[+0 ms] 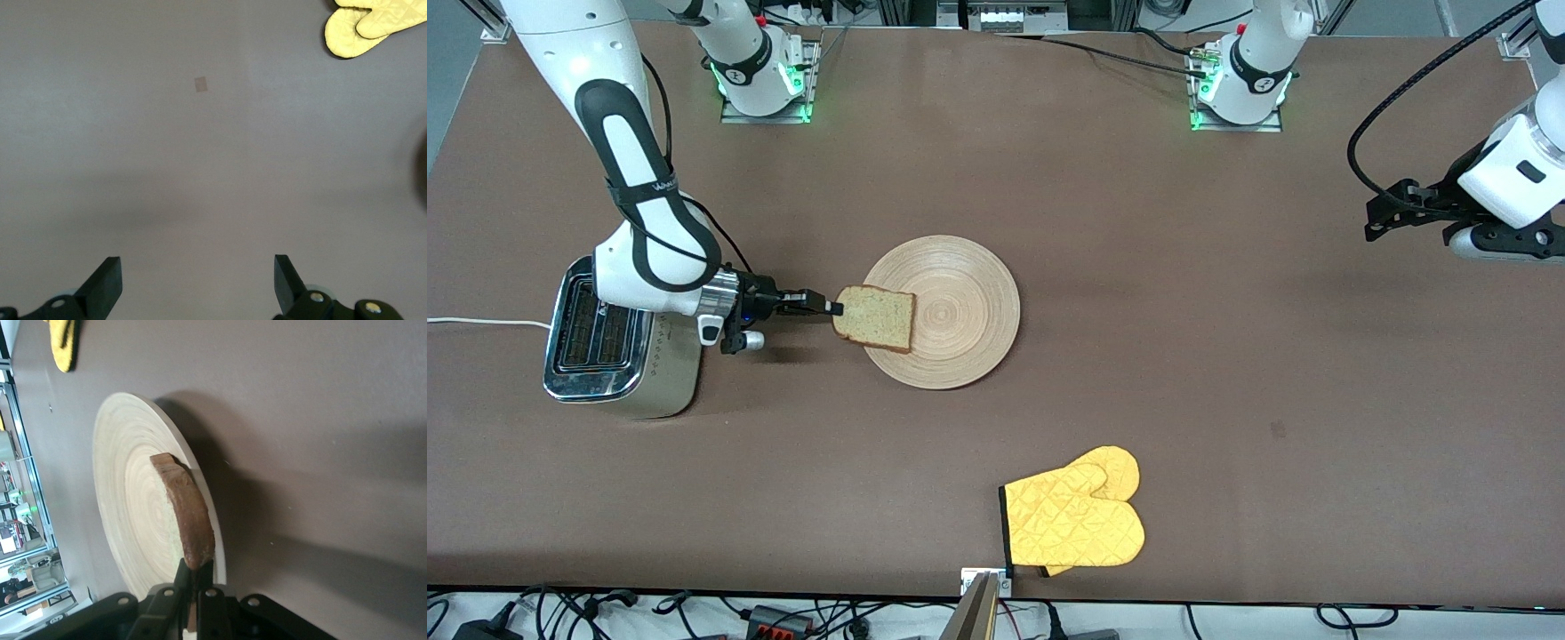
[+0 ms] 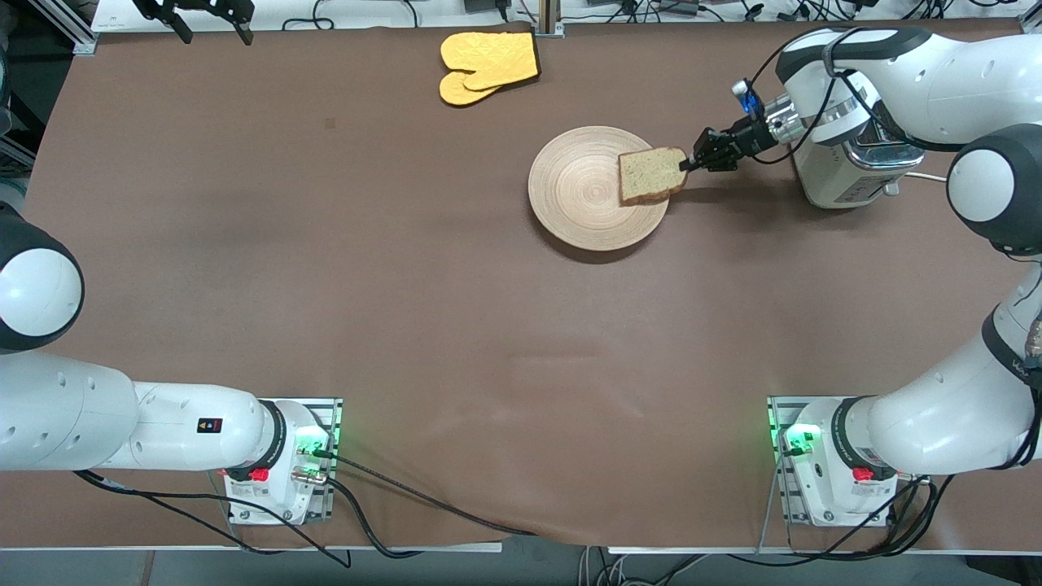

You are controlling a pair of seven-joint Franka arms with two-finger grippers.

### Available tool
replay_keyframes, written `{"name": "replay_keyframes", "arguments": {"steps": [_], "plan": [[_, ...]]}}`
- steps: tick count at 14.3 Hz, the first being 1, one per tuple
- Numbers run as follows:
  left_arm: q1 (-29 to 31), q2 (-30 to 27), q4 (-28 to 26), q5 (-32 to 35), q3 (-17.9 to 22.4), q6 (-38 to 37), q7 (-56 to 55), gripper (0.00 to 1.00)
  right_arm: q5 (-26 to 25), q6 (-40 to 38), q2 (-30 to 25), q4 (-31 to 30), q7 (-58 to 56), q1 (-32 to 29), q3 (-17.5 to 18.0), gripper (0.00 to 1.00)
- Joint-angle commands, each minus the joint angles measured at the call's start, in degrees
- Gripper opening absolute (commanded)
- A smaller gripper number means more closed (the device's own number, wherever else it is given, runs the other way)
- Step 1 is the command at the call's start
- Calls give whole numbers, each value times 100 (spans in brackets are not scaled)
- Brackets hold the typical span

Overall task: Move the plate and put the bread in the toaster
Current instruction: 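Lift the bread slice off the plate with the right gripper, then carry the bread over the toaster slot and lower it in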

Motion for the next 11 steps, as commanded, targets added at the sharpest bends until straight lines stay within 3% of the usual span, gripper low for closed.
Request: {"name": "replay_keyframes", "arguments": {"steps": [1, 3, 6, 9, 11], "plan": [[27, -82, 3, -81, -30, -89, -43, 100, 9, -105, -235, 27, 266, -36, -31, 0], [27, -82, 3, -73, -30, -89, -43, 100, -262, -236, -454, 89, 940, -27, -119, 0], [27, -82, 3, -73, -30, -89, -43, 100, -1788, -743, -587, 815, 2144, -36, -198, 0], [27, -82, 3, -73, -30, -89, -43, 100, -2529, -1824, -491, 1791, 2833, -184, -366, 0], [27, -82, 3, -73, -30, -89, -43, 100, -3440, -2327, -491, 2371, 2843, -308, -392, 0]]}}
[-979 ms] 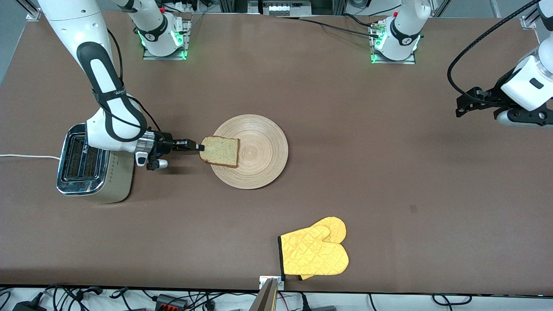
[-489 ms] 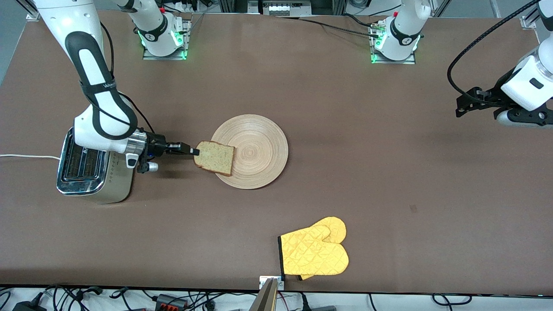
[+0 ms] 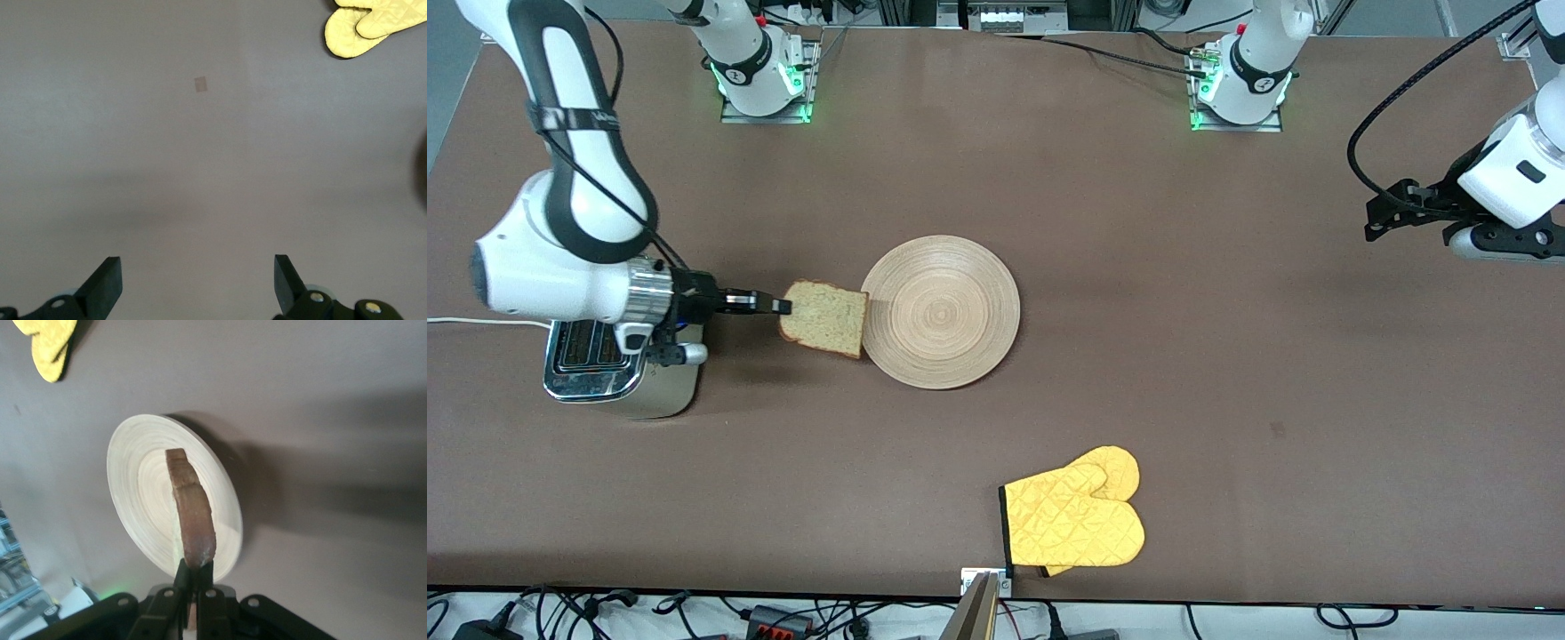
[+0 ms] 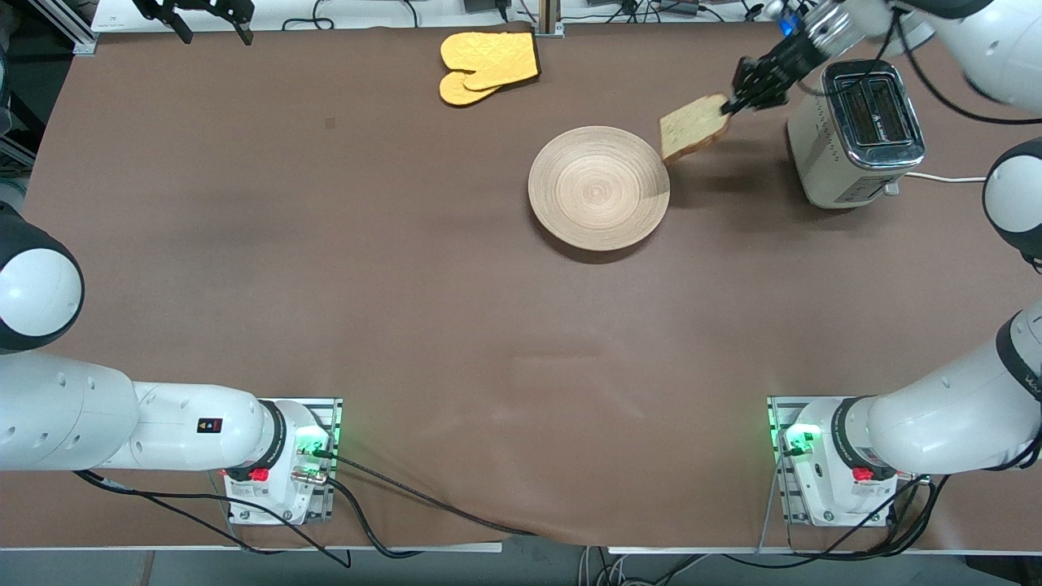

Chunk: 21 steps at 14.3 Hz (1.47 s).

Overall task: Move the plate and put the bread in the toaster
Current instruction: 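Carry the bread over the toaster slot and lower it in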

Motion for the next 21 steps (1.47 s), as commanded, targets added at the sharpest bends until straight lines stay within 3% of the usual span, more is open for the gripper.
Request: {"name": "replay_keyframes", "arguments": {"steps": [1, 5, 9, 12, 16, 19, 21], "plan": [[27, -82, 2, -72, -30, -89, -43, 100, -1147, -686, 97, 897, 133, -184, 9, 0], [27, -82, 2, -72, -30, -89, -43, 100, -1511, -2108, 271, 1934, 45, -648, -158, 0], [27, -82, 2, -72, -30, -89, -43, 100, -2878, -2927, 430, 2901, -17, -555, -97, 0], [27, -82, 2, -72, -30, -89, -43, 100, -3979, -2999, 448, 3088, -191, -291, -88, 0], [27, -82, 2, -72, -30, -89, -43, 100, -4929, -2929, 667, 3297, -902, -193, -97, 0], [36, -82, 2, -72, -30, -89, -43, 100, -5316, -2920, 1071, 3851, -1440, -202, -114, 0], [27, -82, 2, -72, -21, -89, -43, 100, -5484, -2772, 1177, 3879, -1423, -176, -106, 0]]}}
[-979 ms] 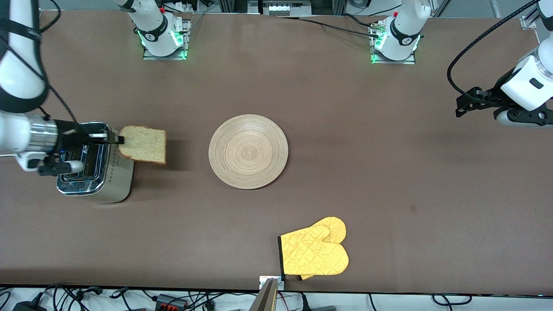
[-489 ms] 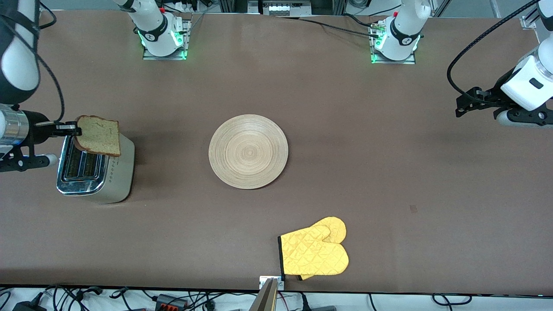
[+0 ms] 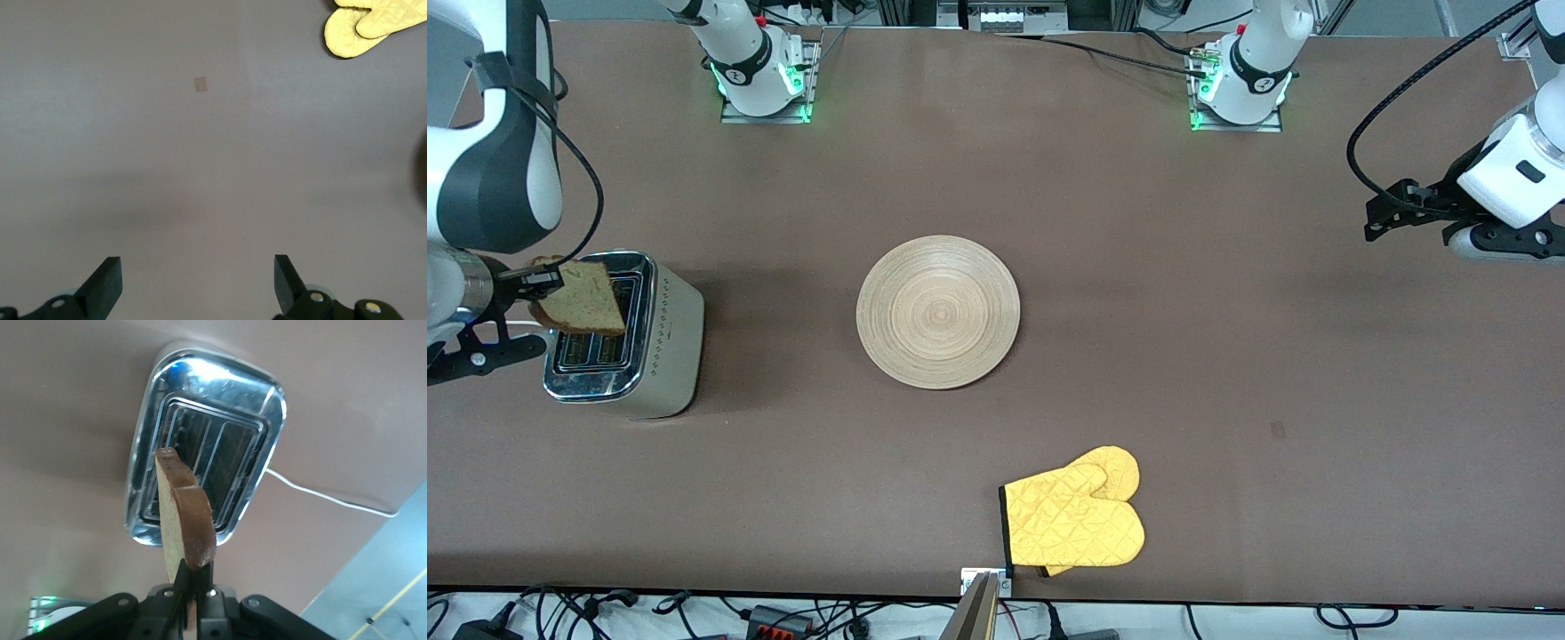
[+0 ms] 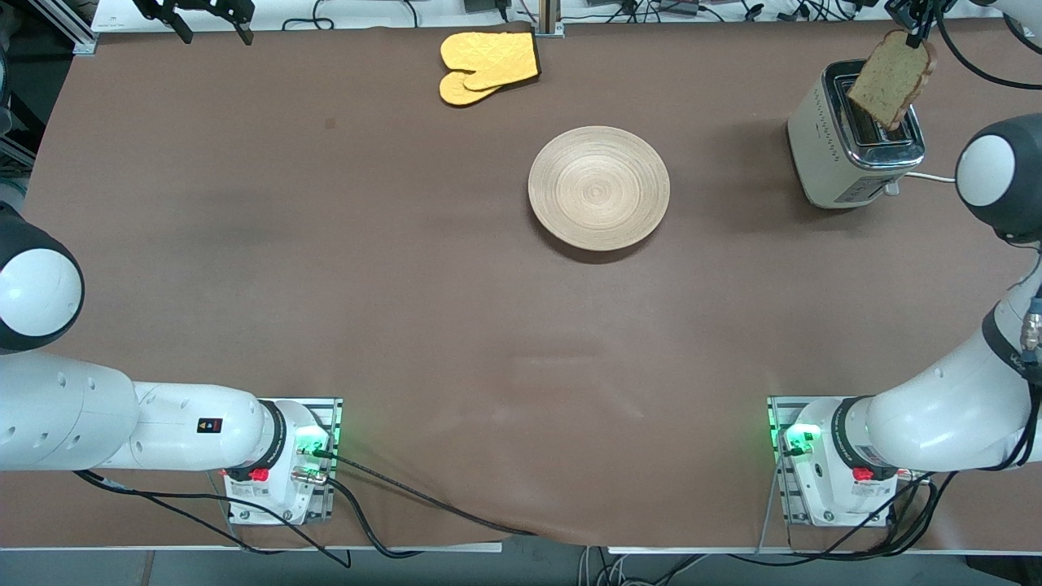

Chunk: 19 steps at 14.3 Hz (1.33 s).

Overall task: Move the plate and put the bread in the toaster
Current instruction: 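Carry the bread over the toaster slot and lower it in, then open the right gripper and raise it away from the toaster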

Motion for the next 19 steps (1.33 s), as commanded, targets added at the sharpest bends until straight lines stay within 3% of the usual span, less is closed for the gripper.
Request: {"name": "replay_keyframes", "arguments": {"steps": [1, 7, 15, 19], "plan": [[28, -81, 2, -72, -27, -89, -43, 100, -294, 113, 277, 343, -182, 49, -9, 0], [28, -81, 2, -72, -27, -89, -43, 100, -331, 97, 453, 325, -85, 67, -27, 0], [37, -81, 2, -72, -18, -89, -43, 100, -287, 26, 787, 343, 1197, 102, -9, 0], [37, -73, 2, -72, -18, -89, -43, 100, -278, 61, 858, 334, 1233, 67, -27, 0]]}}
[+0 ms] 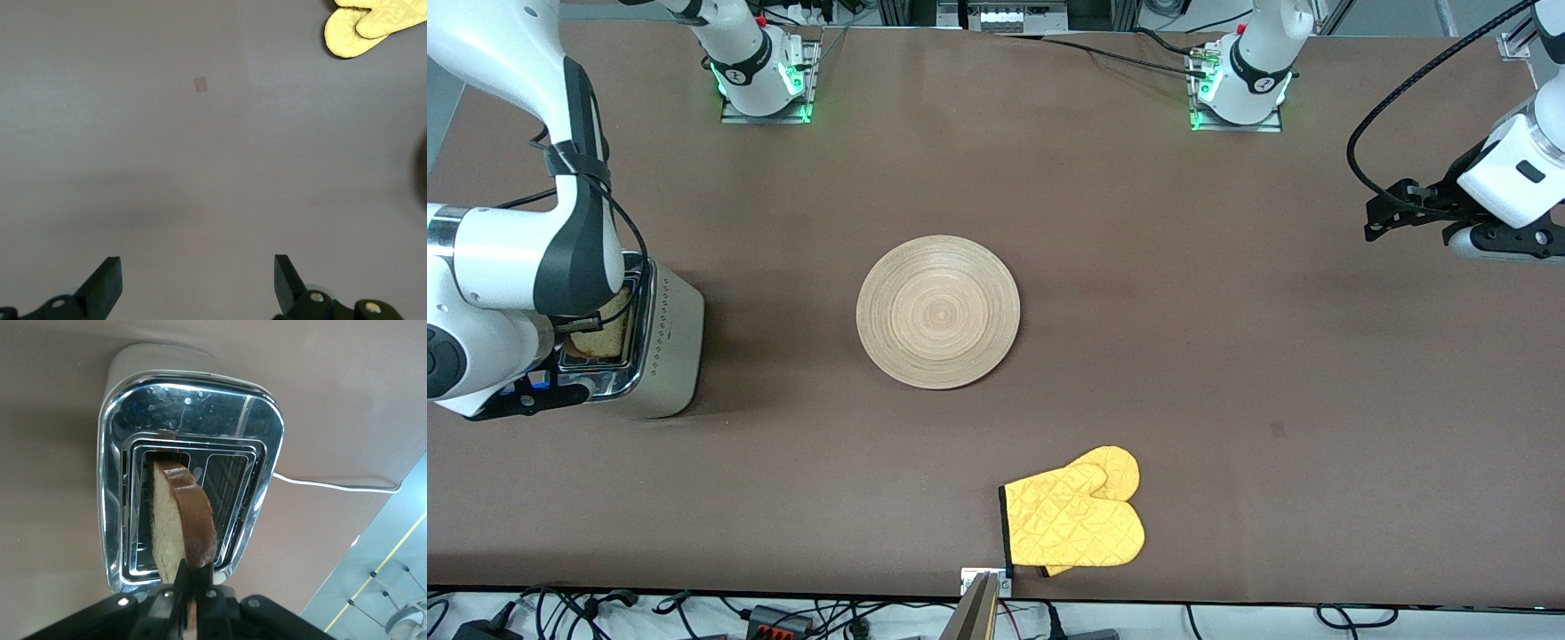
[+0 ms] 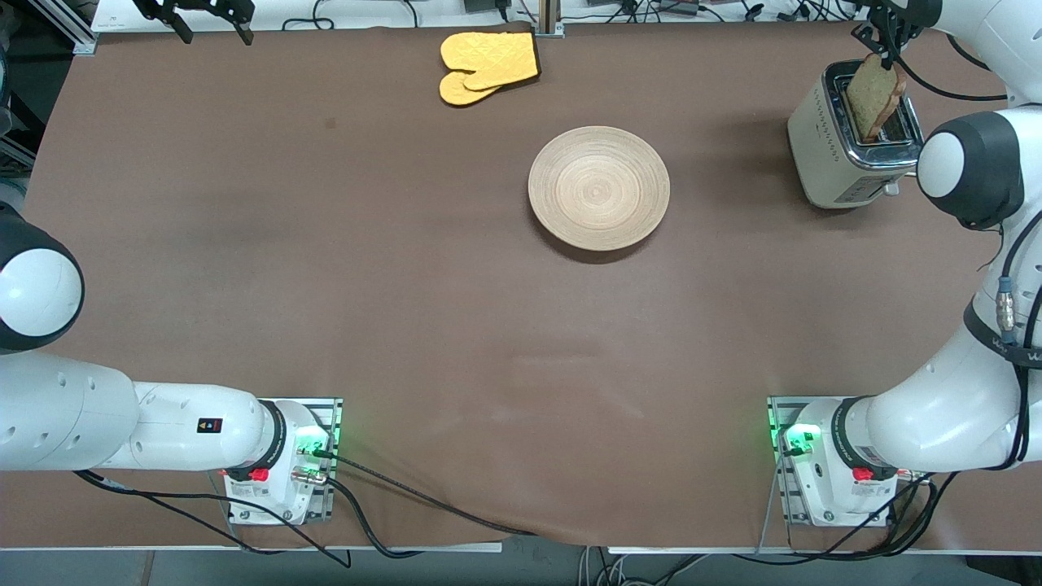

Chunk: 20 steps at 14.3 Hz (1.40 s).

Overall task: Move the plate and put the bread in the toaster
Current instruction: 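Open the right gripper and raise it away from the toaster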

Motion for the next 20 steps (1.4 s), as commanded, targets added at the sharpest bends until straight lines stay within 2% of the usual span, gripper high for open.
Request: {"name": "replay_keyframes", "arguments": {"steps": [1, 2, 3, 4, 7, 11, 13, 15, 18, 20], "plan": [[37, -73, 2, -72, -18, -89, -43, 100, -35, -85, 85, 203, 69, -13, -16, 0], [37, -73, 2, -72, -18, -89, -43, 100, -27, -76, 85, 194, 69, -22, -16, 27], [37, -73, 2, -72, -18, -89, -43, 100, -26, -76, 93, 194, 86, -22, -16, 79], [28, -73, 2, -72, -18, -89, -43, 100, 0, -76, 93, 194, 86, -48, -16, 100], [28, -73, 2, -72, -18, -89, -43, 100, 377, -111, -64, 203, 43, -154, -60, 100], [28, -73, 2, -64, -18, -89, -43, 100, 1166, -303, -792, 212, 7, -303, -69, 100], [28, -73, 2, -72, -18, -89, -43, 100, 1248, -445, -1030, 281, 16, -286, -60, 100], [37, -73, 2, -72, -18, -89, -43, 100, 1309, -410, -1084, 439, 25, -312, -17, 100], [37, -81, 2, -64, -18, -89, -43, 100, 2186, -68, -1075, 475, -53, -741, -8, 100], [28, -73, 2, -64, -18, -89, -43, 100, 2477, -224, -1128, 466, -317, -787, -77, 100]]}}
